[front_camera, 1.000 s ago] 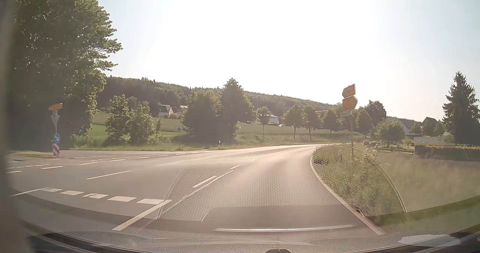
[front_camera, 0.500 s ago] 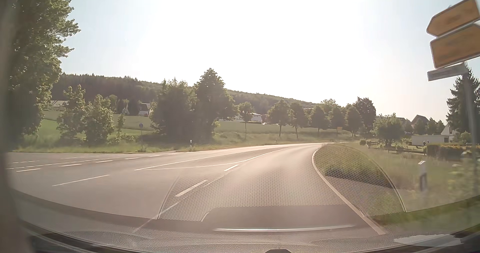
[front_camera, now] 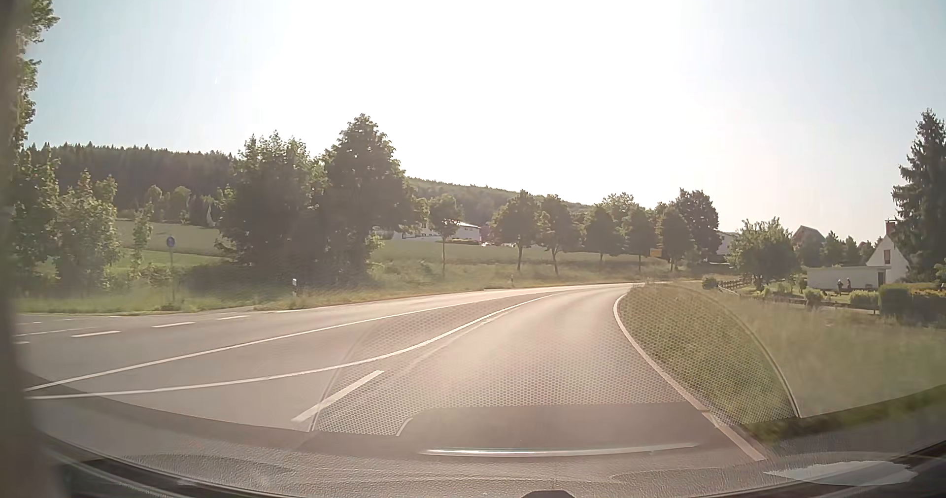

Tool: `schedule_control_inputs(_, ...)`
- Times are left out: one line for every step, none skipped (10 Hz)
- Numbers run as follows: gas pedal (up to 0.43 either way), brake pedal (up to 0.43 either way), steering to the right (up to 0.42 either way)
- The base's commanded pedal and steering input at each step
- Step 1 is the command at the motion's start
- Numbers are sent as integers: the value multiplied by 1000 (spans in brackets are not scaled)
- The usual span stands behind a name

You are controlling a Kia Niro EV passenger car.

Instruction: Follow the waypoints while adhering to traffic rules and regulations

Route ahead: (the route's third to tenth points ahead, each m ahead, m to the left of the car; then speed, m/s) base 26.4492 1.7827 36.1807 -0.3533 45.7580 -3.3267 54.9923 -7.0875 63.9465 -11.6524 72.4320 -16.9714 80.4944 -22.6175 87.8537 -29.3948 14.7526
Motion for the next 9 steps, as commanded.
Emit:
schedule_control_inputs(150,0,40)
schedule_control_inputs(150,0,39)
schedule_control_inputs(150,0,40)
schedule_control_inputs(150,0,39)
schedule_control_inputs(157,0,39)
schedule_control_inputs(157,0,39)
schedule_control_inputs(157,0,39)
schedule_control_inputs(157,0,39)
schedule_control_inputs(157,0,39)
